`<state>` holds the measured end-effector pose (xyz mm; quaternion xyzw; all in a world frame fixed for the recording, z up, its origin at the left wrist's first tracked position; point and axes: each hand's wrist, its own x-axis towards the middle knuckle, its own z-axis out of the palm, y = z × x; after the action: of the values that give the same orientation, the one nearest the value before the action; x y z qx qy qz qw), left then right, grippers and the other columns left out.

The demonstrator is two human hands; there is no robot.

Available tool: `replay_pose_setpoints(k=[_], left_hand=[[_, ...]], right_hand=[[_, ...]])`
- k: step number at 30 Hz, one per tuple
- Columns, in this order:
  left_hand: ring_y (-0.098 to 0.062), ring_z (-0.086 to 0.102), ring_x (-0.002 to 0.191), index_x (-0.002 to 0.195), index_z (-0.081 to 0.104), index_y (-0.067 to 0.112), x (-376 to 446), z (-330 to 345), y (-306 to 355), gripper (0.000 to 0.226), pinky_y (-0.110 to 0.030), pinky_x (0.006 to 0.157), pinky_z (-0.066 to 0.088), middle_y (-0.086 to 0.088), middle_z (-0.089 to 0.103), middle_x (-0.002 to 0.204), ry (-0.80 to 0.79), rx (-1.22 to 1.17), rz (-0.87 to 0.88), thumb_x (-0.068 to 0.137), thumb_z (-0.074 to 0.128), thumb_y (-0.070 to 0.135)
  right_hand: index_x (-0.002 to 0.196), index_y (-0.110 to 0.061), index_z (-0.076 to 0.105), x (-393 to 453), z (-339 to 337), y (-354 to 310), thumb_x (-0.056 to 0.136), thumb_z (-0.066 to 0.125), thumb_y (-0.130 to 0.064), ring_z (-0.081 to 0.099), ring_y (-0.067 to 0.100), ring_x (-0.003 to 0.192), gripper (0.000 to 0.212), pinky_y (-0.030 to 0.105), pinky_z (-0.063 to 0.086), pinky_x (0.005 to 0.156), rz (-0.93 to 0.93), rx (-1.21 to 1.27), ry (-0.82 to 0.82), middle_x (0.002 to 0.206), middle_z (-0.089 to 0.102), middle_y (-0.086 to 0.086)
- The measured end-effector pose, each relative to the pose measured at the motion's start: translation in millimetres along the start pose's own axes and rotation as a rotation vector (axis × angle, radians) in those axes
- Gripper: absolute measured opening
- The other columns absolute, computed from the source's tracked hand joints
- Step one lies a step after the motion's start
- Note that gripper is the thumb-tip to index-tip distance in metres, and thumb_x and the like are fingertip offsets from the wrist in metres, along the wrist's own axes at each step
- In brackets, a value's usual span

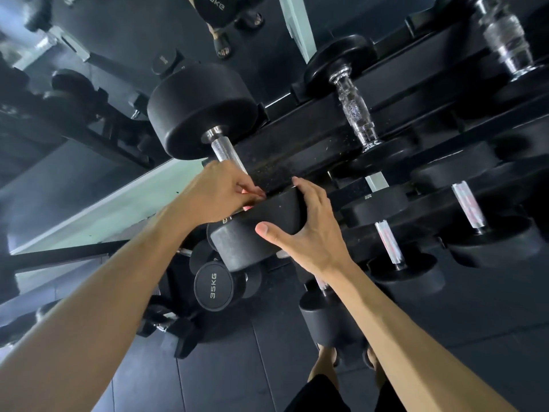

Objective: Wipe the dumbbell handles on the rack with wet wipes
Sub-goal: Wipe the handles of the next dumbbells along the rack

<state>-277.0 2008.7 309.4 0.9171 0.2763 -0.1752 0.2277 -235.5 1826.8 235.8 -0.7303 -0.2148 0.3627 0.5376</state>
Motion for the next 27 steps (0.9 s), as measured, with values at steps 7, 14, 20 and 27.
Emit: replay_pose_setpoints(k=[7, 14, 20, 27], left_hand=[[-0.009, 0.068, 0.083, 0.086, 0.081, 0.017, -48, -20, 2, 0.015, -0.024, 0.08, 0.055, 0.004, 0.074, 0.079, 0.262, -0.448, 0.14, 0.079, 0.08, 0.031], [-0.021, 0.074, 0.082, 0.093, 0.079, 0.02, -75, -11, 46, 0.01, -0.032, 0.07, 0.057, 0.0, 0.078, 0.087, 0.126, -0.588, 0.403, 0.086, 0.075, 0.025], [-0.023, 0.074, 0.081, 0.093, 0.078, 0.015, -87, 43, 110, 0.012, -0.035, 0.077, 0.061, -0.001, 0.077, 0.083, -0.07, -0.612, 0.504, 0.084, 0.075, 0.023], [-0.001, 0.068, 0.079, 0.093, 0.078, 0.019, -95, 135, 218, 0.02, -0.019, 0.077, 0.054, 0.011, 0.073, 0.084, -0.104, -0.215, 0.603, 0.083, 0.077, 0.036]], right_hand=[[0.15, -0.028, 0.035, -18, -7, -24, 0.084, 0.074, -0.045, 0.033, 0.004, 0.139, 0.079, 0.022, 0.029, 0.11, -0.032, -0.055, 0.058, 0.152, 0.034, -0.013], [0.125, -0.025, 0.064, -69, -20, -50, 0.086, 0.077, -0.022, 0.064, 0.002, 0.106, 0.041, 0.011, 0.046, 0.091, -0.206, 0.136, 0.355, 0.116, 0.067, -0.01], [0.089, -0.02, 0.074, -130, -69, -21, 0.089, 0.075, -0.023, 0.067, 0.011, 0.082, 0.003, 0.029, 0.055, 0.078, -0.118, 0.111, 0.503, 0.083, 0.073, -0.006], [0.087, -0.013, 0.074, -229, -173, 42, 0.088, 0.072, -0.009, 0.07, 0.004, 0.079, 0.005, 0.016, 0.051, 0.072, 0.024, 0.148, 0.754, 0.086, 0.076, -0.016]])
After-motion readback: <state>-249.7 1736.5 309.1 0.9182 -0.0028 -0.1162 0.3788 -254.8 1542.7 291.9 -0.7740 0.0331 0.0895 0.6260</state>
